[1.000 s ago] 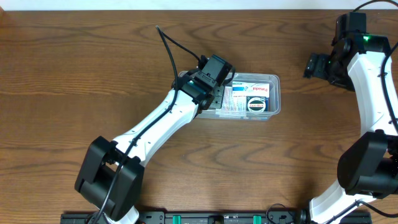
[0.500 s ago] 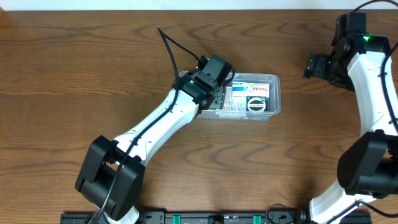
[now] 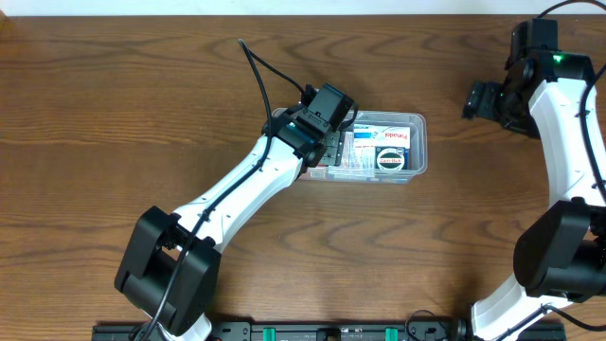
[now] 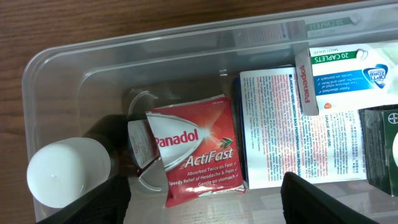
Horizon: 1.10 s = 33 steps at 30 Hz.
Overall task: Pack container
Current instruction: 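Lower the red box into the container beside the bottle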
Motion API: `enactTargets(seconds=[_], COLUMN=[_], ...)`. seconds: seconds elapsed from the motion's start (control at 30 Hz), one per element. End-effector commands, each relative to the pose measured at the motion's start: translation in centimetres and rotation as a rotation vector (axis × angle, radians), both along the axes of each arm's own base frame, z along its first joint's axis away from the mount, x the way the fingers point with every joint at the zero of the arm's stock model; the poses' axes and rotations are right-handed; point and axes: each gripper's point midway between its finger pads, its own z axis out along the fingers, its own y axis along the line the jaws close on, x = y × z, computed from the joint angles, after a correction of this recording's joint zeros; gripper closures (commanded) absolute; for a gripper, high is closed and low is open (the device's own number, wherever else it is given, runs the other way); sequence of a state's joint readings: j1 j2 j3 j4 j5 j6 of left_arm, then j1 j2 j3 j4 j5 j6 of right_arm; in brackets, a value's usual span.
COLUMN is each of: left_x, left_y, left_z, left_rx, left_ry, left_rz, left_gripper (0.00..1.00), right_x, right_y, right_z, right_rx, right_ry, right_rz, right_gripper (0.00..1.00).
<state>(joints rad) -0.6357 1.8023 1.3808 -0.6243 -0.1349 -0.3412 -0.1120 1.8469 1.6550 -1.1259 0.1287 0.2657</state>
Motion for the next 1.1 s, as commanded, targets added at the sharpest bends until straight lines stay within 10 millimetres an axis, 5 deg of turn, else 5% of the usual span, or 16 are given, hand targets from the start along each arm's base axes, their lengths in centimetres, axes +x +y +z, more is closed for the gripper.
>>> enactTargets(seconds=[0.0,0.13,0.23,0.4,0.67,1.07], left_x=[0.5,0.3,0.1,0.0,0.1,-0.1], left_y=[0.0,0.1,0.2,0.2,0.2,0.4], left_z=[0.5,0.4,0.3,0.0,-1.2,-6.1], left_rx=[0.001,0.006,0.012,0.014,0.028,0.1], left_ry=[-0.014,-0.006,0.002,0.012,0.029,0.114], left_rz=[0.01,0.01,0.01,0.008,0.009,-0.005], left_gripper=[0.22,0.26,0.67,0.91,0.94,0.94], right_x=[0.2,0.2,0.2,0.2,0.2,0.2], right_y=[-0.3,-0.3,-0.3,-0.3,-0.3,-0.3], right_z=[0.4,0.4,0.4,0.4,0.4,0.4], right_rx=[-0.014,-0.014,-0.014,-0.014,-0.014,-0.014], right_ry=[-0.009,-0.01,-0.009,-0.009,-0.009,-0.01], right_rz=[0.007,0.007,0.006,0.007,0.007,0.007], right_gripper=[0.01,0.01,0.01,0.01,0.01,0.01])
